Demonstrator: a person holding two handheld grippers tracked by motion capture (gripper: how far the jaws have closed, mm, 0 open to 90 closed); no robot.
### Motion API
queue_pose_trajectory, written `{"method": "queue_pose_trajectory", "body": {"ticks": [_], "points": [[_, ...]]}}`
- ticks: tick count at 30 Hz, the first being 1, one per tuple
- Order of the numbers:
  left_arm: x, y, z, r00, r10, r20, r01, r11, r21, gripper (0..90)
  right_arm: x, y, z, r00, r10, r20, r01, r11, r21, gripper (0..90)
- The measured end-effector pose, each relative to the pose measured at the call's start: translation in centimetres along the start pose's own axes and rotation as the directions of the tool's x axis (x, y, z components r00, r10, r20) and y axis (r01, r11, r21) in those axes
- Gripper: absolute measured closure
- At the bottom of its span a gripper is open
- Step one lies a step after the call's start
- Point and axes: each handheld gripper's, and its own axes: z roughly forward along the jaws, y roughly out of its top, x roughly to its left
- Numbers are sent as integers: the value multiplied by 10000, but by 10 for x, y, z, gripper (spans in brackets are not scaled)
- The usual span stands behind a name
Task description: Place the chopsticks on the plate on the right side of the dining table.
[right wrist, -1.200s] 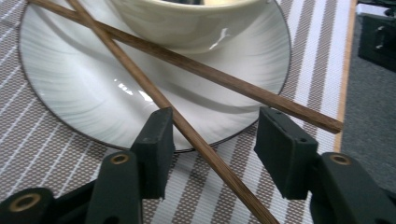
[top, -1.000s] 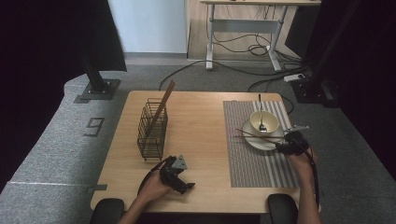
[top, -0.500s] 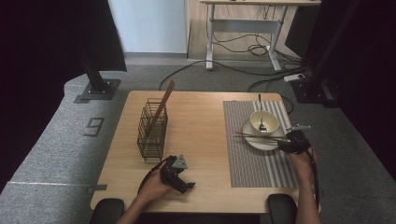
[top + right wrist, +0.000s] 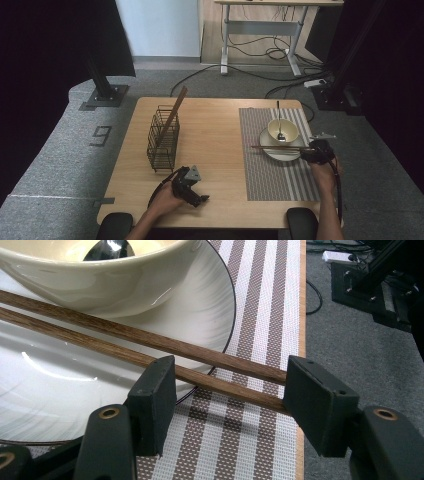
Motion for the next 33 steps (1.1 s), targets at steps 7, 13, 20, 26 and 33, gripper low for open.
{"method": "queue_pose_trajectory", "body": {"ticks": [7,13,20,26,33], "points": [[0,0,0,10000,-3,1,3,10000,0,0,9,-1,-8,9993,-99,-365,92,9997,-212,362],[0,0,0,10000,-5,-1,5,10000,-1,0,26,-2,-11,9947,-340,-972,291,9983,-513,318],[0,0,0,10000,-7,-2,7,10000,-1,0,49,-3,-14,9831,-637,-1716,480,9944,-942,226],[0,0,0,10000,-7,-1,7,10000,-1,0,68,-6,-15,9732,-768,-2166,520,9917,-1179,172],[0,0,0,10000,-9,-1,9,10000,-1,0,81,-7,-3,9544,-578,-2929,338,9957,-865,127]]}}
